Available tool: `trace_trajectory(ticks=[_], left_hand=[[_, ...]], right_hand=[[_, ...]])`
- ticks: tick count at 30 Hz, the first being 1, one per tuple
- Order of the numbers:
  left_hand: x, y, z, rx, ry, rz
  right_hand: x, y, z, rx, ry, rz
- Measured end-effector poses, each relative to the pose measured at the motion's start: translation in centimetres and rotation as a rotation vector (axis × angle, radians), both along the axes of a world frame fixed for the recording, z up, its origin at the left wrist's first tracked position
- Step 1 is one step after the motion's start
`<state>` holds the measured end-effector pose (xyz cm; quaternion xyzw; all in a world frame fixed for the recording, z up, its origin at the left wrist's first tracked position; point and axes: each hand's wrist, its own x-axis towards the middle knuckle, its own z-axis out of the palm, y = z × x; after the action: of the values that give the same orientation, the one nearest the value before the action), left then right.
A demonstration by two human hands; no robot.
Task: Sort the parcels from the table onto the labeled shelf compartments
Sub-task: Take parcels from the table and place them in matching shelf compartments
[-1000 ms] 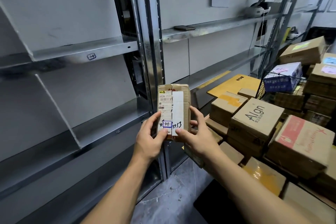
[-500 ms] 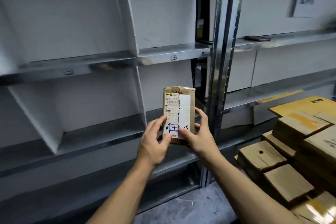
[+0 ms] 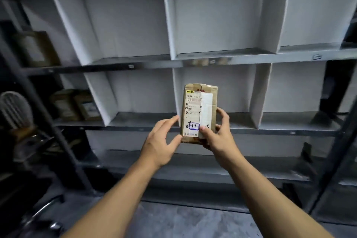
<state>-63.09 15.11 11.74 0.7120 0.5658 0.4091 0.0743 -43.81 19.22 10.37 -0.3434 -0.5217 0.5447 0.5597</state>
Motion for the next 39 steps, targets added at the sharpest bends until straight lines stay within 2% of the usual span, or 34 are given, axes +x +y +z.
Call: trace_trajectory(ticks=[5,9,17,22,29,39], left_hand=[[-13.0,-6.1,1.6,-0.069,0.19,0.301],[-20.1,-9.9,3.3,-0.073,0.325,0.477],[-30.8,-13.1,4.5,-0.084,0.388,0.706],[-37.1,-9.9,4.9,-0.07,0.382,0.755],[-45.5,-2.6,7.7,-0.026,0.41,0.783],[-56.7,4.6,9.1,0.058,0.385,0.78]], right_hand=[[-11.1,-1.9,0.9,0.049,-0.029,0.152],[-18.7,-2.7,2.1,0.121,-0.059,0.26],[-31.7,-2.4,4.4,0.151,-0.048,0.451],[-39.0,1.1,5.3,0.166,-0.018,0.494],[-48.5,9.6,8.8,0.244,0.024,0.439],[-60.2,17.8,11.1,0.398,-0.045,0.383]])
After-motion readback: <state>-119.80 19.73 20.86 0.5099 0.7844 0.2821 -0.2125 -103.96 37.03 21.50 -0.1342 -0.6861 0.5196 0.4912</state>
